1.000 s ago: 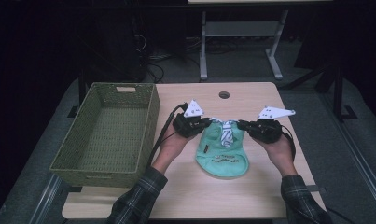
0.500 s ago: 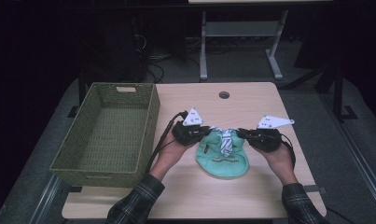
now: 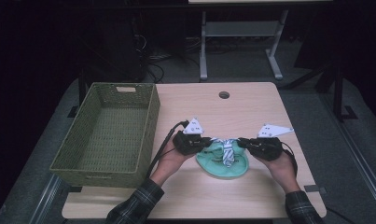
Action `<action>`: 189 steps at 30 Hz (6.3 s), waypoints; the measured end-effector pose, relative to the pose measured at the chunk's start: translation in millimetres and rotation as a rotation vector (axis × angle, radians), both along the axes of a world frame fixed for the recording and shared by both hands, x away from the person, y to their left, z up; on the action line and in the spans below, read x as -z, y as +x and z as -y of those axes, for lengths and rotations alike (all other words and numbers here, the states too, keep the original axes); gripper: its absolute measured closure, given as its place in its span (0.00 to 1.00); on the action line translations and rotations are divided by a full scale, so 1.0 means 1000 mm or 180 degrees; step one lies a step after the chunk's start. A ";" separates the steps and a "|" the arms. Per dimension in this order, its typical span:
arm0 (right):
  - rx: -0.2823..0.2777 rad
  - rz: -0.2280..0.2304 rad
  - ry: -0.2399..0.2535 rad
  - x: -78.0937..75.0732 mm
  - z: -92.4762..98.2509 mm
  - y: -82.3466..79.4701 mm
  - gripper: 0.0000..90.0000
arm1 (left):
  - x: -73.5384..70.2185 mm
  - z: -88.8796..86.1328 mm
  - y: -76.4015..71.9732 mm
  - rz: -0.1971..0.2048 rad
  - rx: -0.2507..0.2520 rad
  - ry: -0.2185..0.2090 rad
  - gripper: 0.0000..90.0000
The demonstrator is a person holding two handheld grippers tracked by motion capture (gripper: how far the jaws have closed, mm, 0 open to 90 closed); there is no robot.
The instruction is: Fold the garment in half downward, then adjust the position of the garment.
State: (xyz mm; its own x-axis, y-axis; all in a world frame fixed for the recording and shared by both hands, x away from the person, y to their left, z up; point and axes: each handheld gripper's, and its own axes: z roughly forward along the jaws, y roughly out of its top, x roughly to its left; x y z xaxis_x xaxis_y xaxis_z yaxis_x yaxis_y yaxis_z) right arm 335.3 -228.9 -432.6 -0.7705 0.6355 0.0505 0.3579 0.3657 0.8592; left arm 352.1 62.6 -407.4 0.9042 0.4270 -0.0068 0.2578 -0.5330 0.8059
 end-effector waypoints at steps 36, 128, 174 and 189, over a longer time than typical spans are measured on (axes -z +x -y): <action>-0.0192 -0.0412 -0.0037 0.028 0.012 -0.057 0.79 | 0.034 0.001 -0.039 -0.0520 0.0298 0.0154 0.77; -0.0141 -0.0659 -0.0328 0.042 0.015 -0.045 1.00 | 0.048 0.019 -0.033 -0.0438 0.0210 0.0711 0.98; -0.0245 -0.0615 -0.0188 0.044 -0.008 -0.004 1.00 | 0.047 0.002 -0.070 -0.0570 0.0415 0.0584 0.98; -0.0311 -0.0679 -0.0199 0.044 -0.004 -0.012 1.00 | 0.049 0.001 -0.052 -0.0474 0.0154 0.0583 0.98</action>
State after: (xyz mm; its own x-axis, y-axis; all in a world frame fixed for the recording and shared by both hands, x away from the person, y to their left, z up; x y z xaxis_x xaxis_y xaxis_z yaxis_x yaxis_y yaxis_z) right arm 322.9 -224.5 -476.9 -0.8046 0.5654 0.1817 0.4891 0.4575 0.7426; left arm 300.6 61.6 -456.6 0.9185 0.3896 -0.0681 0.3372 -0.6814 0.6496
